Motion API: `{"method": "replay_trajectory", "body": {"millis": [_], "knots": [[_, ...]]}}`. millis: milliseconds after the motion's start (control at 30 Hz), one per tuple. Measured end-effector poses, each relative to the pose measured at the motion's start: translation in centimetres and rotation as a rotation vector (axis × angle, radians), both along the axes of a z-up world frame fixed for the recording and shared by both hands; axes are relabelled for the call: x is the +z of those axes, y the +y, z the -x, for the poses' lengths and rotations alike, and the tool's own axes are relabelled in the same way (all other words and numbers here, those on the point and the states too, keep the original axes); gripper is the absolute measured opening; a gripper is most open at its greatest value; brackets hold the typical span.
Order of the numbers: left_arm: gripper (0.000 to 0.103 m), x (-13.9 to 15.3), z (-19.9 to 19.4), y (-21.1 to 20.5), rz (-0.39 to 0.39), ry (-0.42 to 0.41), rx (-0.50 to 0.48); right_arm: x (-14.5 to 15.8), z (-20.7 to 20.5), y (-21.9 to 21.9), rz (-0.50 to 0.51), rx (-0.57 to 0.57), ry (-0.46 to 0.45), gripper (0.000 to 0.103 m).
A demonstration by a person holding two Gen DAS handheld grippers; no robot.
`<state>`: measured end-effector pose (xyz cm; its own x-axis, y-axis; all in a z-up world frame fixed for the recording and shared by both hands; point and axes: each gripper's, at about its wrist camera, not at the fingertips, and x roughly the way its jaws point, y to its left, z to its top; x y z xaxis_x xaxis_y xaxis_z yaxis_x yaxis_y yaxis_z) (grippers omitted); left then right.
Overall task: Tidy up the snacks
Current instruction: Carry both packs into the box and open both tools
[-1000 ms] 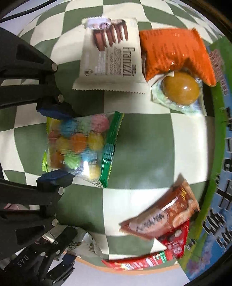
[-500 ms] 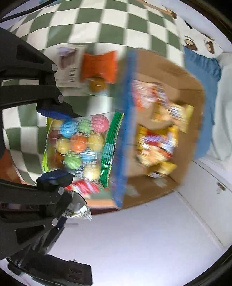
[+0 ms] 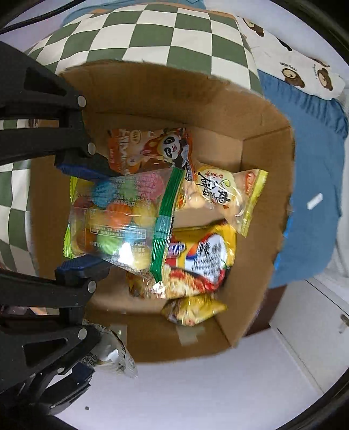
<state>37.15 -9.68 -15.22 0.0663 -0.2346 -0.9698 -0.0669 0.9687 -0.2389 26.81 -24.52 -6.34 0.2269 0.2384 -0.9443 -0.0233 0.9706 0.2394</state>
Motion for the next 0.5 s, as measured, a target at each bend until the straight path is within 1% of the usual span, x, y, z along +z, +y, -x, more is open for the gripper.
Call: {"method": "replay_trajectory", "body": {"millis": [67,167,200,233,267,300,333,400,433,467,500], "knots": [[0.045,-1.7,-0.6,-0.5,0.008,0.030,-0.003,-1.3,-0.5,-0.1,0.006,0.001,0.032,0.049],[0.046,-2.7,-0.9,-0.8,0.030,0.075,-0.016,-2.5,-1.0,-0.2,0.002,-0.002,0.074,0.050],[0.046,-2.9,-1.0,-0.9,0.032,0.089,-0.017,-3.0,-1.1,-0.1,0.001,0.000,0.098,0.053],[0.046,-3.1,-1.0,-0.9,0.034,0.097,-0.019,-3.5,-1.4,0.0,-0.007,0.003,0.126,0.061],[0.047,-3.3,-1.0,-0.9,0.032,0.099,-0.021,-3.9,-1.6,0.1,-0.013,0.010,0.144,0.068],[0.051,-3.3,-1.0,-0.8,0.022,0.096,-0.023,-4.1,-1.7,0.2,-0.005,0.015,0.149,0.083],[0.055,-3.2,-1.0,-0.7,0.015,0.092,-0.023,-4.4,-1.7,0.3,0.015,0.024,0.154,0.090],[0.073,-2.8,-1.1,-0.5,0.017,0.074,-0.024,-4.8,-1.8,0.4,0.037,0.032,0.161,0.091],[0.079,-2.5,-1.1,-0.4,0.007,0.066,-0.027,-5.0,-1.8,0.5,0.045,0.034,0.169,0.093],[0.089,-2.3,-1.1,-0.4,-0.004,0.058,-0.031,-5.1,-1.8,0.5,0.049,0.033,0.172,0.095],[0.092,-2.0,-1.1,-0.3,-0.017,0.046,-0.033,-5.0,-1.8,0.4,0.053,0.033,0.172,0.095]]}}
